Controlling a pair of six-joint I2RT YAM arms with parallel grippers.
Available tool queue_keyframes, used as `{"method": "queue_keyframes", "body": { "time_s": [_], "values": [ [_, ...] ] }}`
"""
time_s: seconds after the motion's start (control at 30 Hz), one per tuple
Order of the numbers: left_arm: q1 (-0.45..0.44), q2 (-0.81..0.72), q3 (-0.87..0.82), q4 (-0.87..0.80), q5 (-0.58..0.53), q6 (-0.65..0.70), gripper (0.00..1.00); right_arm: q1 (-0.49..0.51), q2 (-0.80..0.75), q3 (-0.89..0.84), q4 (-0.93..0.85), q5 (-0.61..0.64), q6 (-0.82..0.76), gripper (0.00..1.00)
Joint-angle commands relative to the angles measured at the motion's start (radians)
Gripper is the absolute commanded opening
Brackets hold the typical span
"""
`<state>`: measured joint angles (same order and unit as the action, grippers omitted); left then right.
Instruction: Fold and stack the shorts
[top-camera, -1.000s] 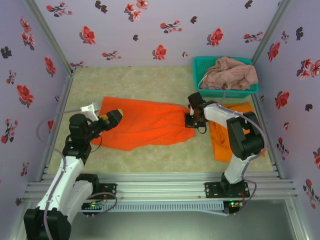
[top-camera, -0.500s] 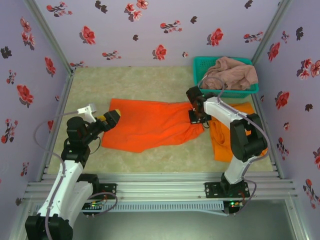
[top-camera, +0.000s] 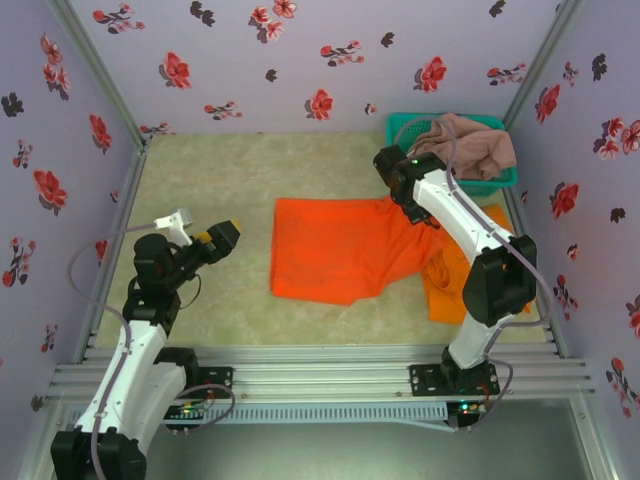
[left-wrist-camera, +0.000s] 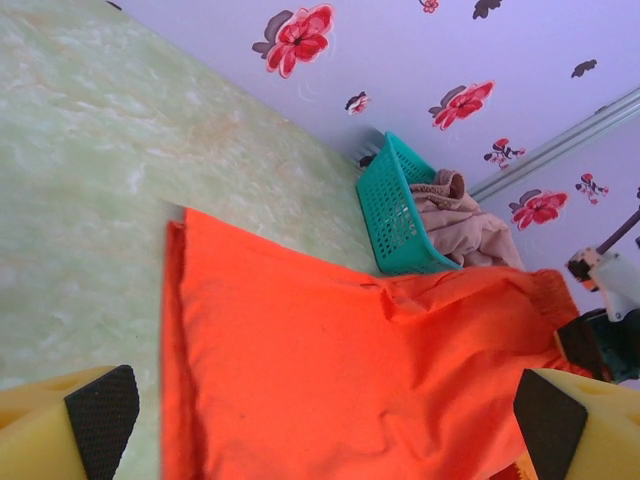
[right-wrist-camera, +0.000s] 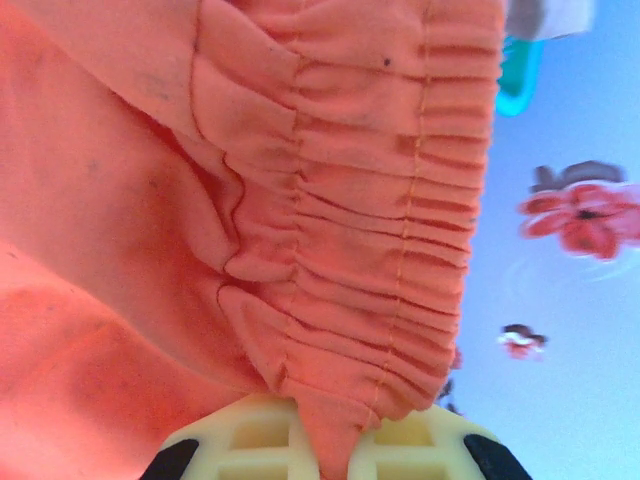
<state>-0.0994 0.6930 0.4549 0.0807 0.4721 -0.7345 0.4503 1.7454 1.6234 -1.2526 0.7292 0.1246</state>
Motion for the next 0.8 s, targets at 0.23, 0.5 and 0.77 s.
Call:
{"method": "queue_keyframes", "body": {
  "time_s": [0.23,0.5,0.77],
  "values": [
    [0.010,-0.013,-0.024,-0.001,-0.003,0.001,1.00,0.182,0.199,0.275,-0.269,0.201,0.096,0.00],
    [0.015,-0.013,-0.037,-0.007,-0.007,0.003,0.99,0.330,0.308,0.480,-0.357,0.139,0.194,0.00],
    [0.018,-0.015,-0.046,-0.009,-0.010,0.003,0.99,0.405,0.417,0.631,-0.373,0.010,0.258,0.02]
  ]
}}
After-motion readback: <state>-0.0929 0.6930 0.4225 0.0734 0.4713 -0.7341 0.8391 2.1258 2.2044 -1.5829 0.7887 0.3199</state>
